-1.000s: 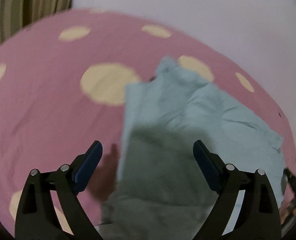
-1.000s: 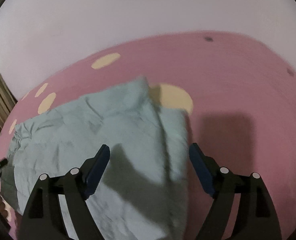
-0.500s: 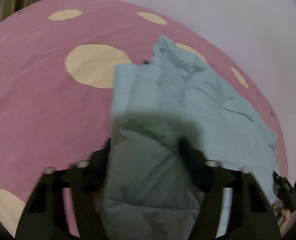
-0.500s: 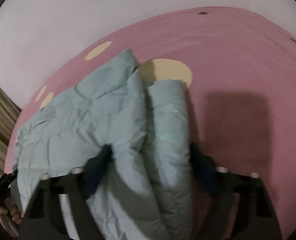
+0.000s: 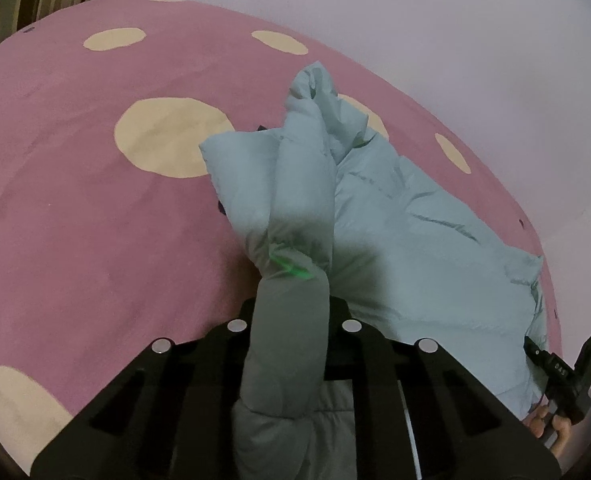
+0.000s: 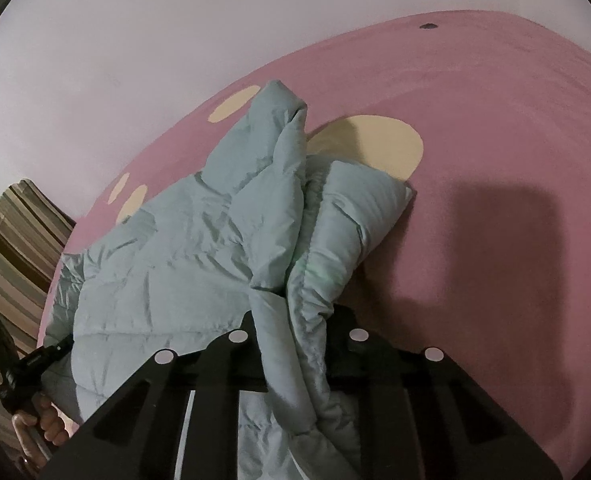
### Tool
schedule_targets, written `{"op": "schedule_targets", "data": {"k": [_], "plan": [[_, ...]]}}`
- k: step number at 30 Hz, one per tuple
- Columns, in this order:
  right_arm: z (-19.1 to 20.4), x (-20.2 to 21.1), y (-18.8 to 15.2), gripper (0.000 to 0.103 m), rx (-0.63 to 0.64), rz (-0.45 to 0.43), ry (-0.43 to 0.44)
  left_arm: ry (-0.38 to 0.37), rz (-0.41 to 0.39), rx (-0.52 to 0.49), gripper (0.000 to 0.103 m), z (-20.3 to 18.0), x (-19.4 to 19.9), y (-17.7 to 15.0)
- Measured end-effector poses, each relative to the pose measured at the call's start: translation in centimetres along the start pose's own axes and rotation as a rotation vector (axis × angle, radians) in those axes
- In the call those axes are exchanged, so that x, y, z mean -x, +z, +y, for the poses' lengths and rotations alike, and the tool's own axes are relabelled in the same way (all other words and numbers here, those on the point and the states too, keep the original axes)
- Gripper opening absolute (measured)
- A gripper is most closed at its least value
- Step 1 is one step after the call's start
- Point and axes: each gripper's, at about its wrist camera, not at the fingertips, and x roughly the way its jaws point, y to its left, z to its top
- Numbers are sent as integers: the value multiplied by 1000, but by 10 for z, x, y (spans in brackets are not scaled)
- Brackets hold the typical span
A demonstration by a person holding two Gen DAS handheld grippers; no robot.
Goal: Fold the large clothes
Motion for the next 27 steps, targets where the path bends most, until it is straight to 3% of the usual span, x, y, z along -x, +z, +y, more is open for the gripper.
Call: {"op": "schedule_targets", "data": {"k": [6, 20, 27], "plan": [[-8, 26, -15, 15, -14, 7, 39, -12, 3, 4, 11, 3, 27, -12], [-20, 99, -91, 15, -23, 49, 64, -25, 46, -5, 11, 26, 112, -92], [-26, 112, -124, 15, -40, 68, 68, -28, 54, 16, 11, 40, 132, -123]]}}
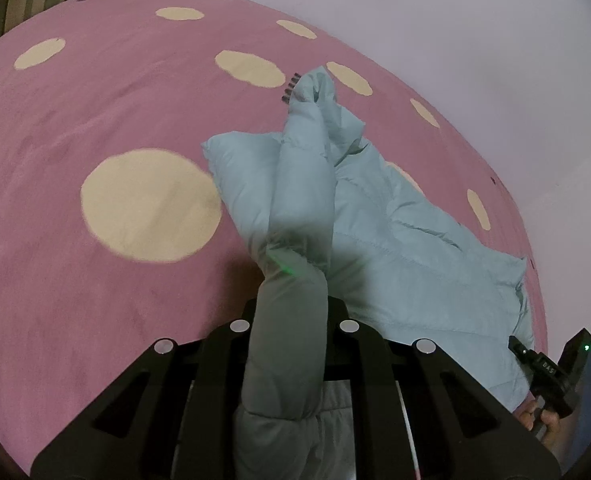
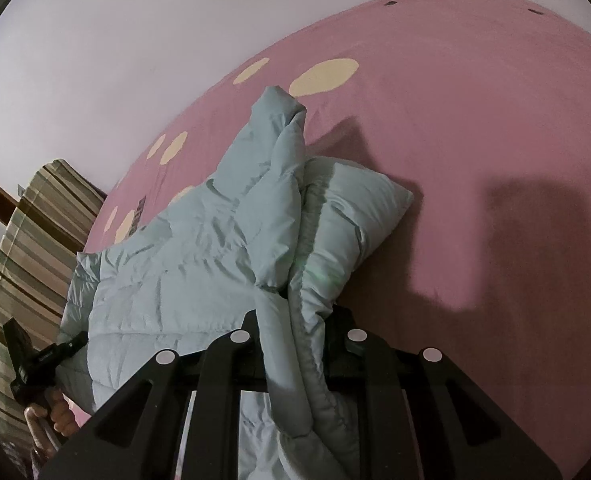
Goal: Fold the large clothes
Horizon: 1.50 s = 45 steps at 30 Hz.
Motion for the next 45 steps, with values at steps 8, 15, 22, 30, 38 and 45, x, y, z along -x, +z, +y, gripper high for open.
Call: {"op": "schedule_targets", "data": {"k": [8, 15, 22, 30, 38, 45], "plan": [[1, -9, -4, 15, 2, -5, -7, 2, 1, 12, 14, 10, -9, -9], [-3, -4, -11, 20, 5, -11, -17, 16, 4, 5, 20, 10, -10, -10], [-3, 8, -15, 43, 28, -22, -77, 42, -1, 17, 45, 12, -2, -12], [-11, 34, -14, 55, 26, -47, -154, 51, -33, -18, 71, 13, 26, -14], [27, 71, -11, 55, 150, -138, -322, 100, -21, -52, 73, 10, 38, -4], [94, 48, -20, 37, 289, -79, -242, 120, -13, -77, 73, 7, 37, 5]]}}
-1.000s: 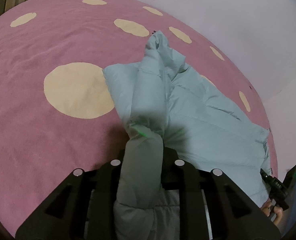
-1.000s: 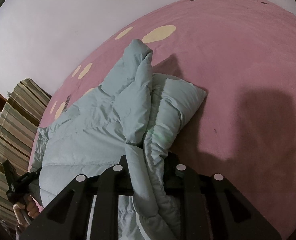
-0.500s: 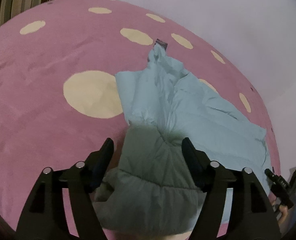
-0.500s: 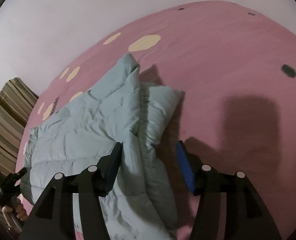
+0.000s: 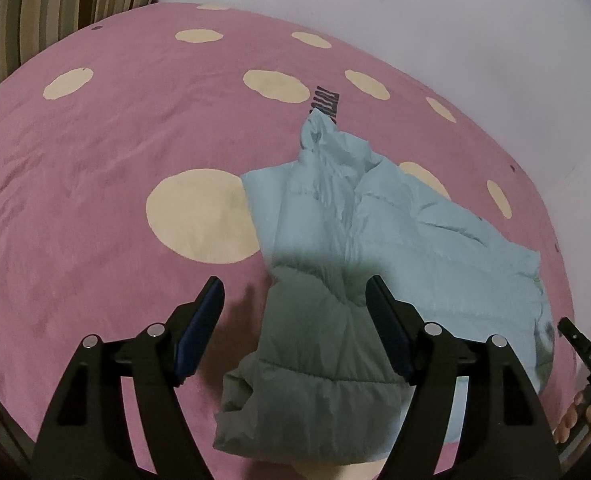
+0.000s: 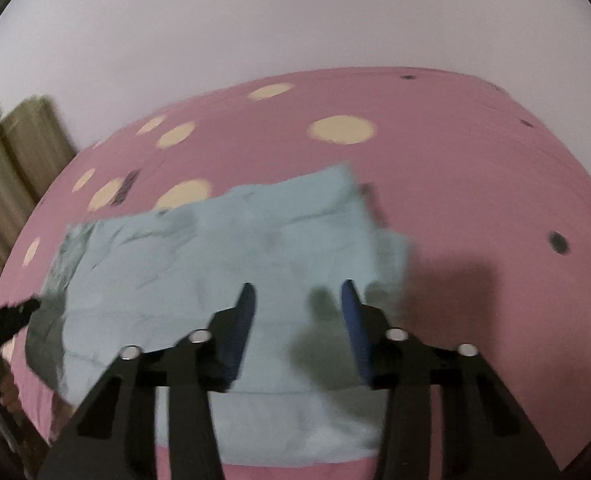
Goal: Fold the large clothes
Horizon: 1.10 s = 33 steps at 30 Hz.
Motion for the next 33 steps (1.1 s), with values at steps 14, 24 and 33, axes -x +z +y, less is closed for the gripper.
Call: {"op": "schedule_targets", "data": {"k": [14, 24, 33], "plan": [[130, -69, 1, 34, 157, 120, 76, 45, 30, -35, 73, 1, -20, 13], [132, -103, -17, 34, 174, 190, 29, 30, 66, -44, 73, -6, -43, 18], [133, -106, -18, 34, 186, 172, 23, 27, 98, -67, 74, -13, -61, 18]]}}
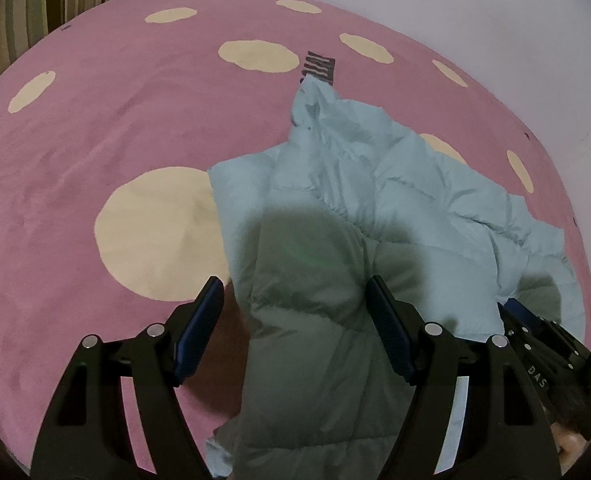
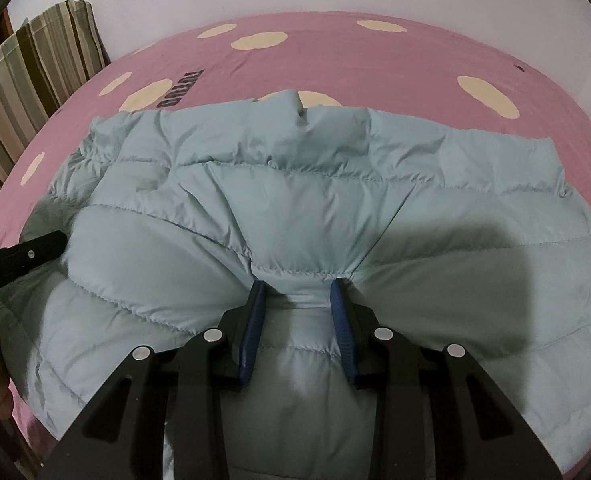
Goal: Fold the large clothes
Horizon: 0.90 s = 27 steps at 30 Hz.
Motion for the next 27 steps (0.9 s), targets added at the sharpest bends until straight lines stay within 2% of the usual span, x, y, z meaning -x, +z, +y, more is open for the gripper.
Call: {"op": "schedule_targets", "data": {"k": [7, 9, 13, 15, 18, 21, 27], "plan": [[2, 0, -2, 34, 8, -16, -11, -33, 39, 5, 74, 3, -16, 0], [2, 0, -2, 35, 10, -18, -12, -50, 41, 4, 71, 3, -19, 1], [3, -1, -3, 35, 12, -25, -19, -87, 39, -35, 49, -1, -22, 3], [4, -1, -3, 35, 12, -27, -21, -125, 46, -33, 31, -3, -21, 4], [5, -1, -3, 35, 14, -30, -24, -140, 36, -29, 19, -8, -15, 4], [3, -1, -3, 34, 13, -31, -22, -136, 12, -40, 14, -14, -3, 4], [3, -2, -3, 34, 14, -33, -22, -171, -47, -34, 12, -24, 30, 9]]}}
